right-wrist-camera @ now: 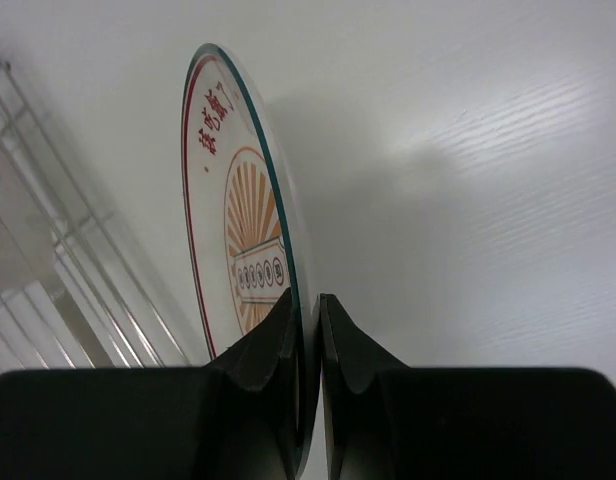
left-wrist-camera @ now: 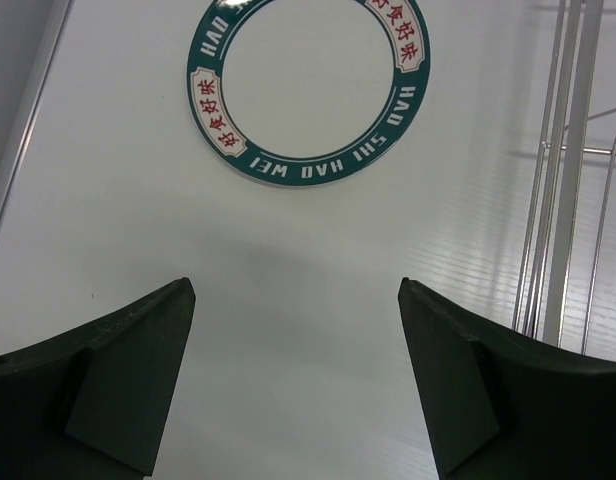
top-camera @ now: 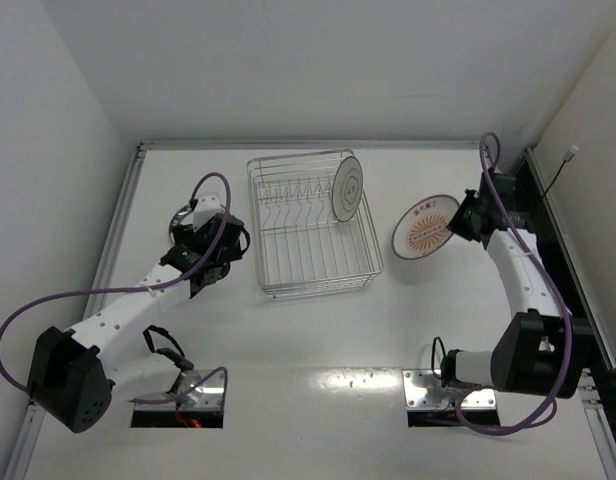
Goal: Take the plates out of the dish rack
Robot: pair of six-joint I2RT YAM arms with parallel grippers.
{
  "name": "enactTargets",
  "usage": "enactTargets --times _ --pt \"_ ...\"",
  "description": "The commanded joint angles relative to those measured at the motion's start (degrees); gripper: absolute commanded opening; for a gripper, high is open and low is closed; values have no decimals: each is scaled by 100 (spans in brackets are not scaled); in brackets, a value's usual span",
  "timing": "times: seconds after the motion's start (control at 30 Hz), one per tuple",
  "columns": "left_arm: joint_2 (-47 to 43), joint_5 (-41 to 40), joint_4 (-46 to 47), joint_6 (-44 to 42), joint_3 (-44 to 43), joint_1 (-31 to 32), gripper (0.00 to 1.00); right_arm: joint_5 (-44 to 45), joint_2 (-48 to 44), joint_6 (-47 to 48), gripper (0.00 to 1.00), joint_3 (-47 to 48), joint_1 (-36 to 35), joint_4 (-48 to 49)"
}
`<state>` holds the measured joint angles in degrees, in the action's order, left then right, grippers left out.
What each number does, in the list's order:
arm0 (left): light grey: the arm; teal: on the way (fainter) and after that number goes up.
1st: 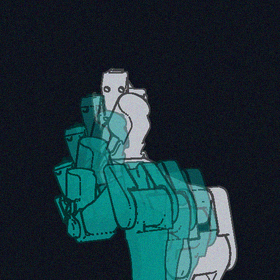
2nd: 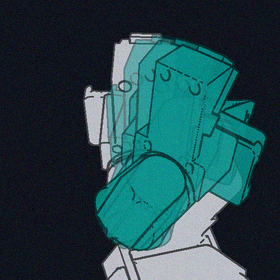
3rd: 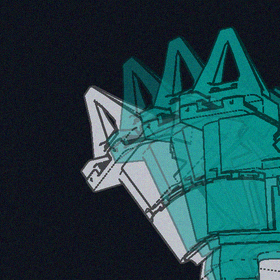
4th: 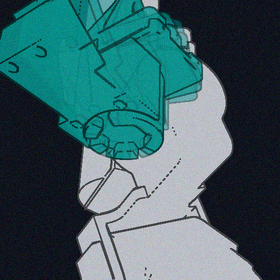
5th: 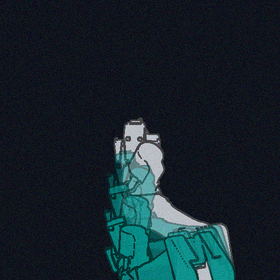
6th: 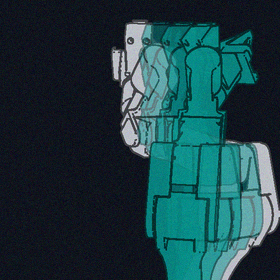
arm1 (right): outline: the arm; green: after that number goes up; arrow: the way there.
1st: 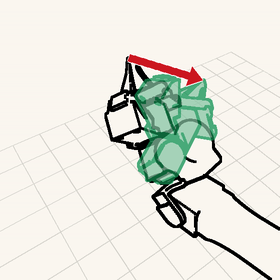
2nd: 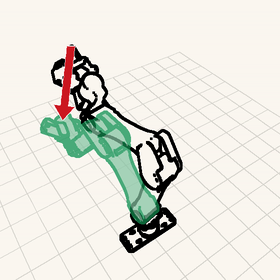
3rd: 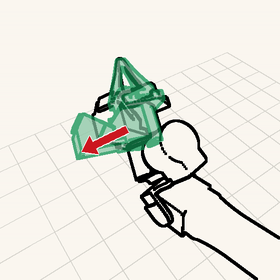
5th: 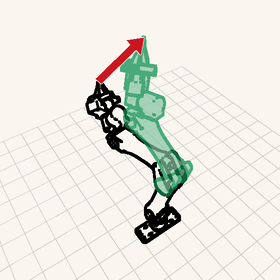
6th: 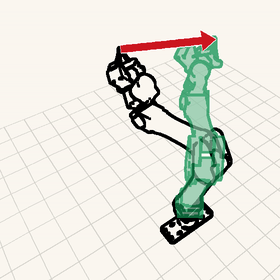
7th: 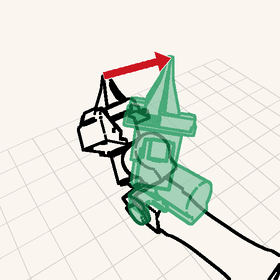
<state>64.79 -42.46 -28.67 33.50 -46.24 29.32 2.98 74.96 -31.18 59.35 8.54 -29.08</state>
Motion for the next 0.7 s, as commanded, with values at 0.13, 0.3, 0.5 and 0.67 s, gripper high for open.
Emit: enactTargets --times 0.13,0.3,0.5,0.67 --pt "138 -105 28 52 -96 187 81 -1458 369 -283 0 -687 393 1976" --pt "191 -158 -34 52 -149 302 81 -1625 1457 -283 0 -610 806 2056" --pt "244 -210 -34 105 -149 355 81 -1468 2224 -283 0 32 1062 1442" --pt "297 -210 -34 105 -149 355 81 -1204 2462 -283 26 357 1124 896"
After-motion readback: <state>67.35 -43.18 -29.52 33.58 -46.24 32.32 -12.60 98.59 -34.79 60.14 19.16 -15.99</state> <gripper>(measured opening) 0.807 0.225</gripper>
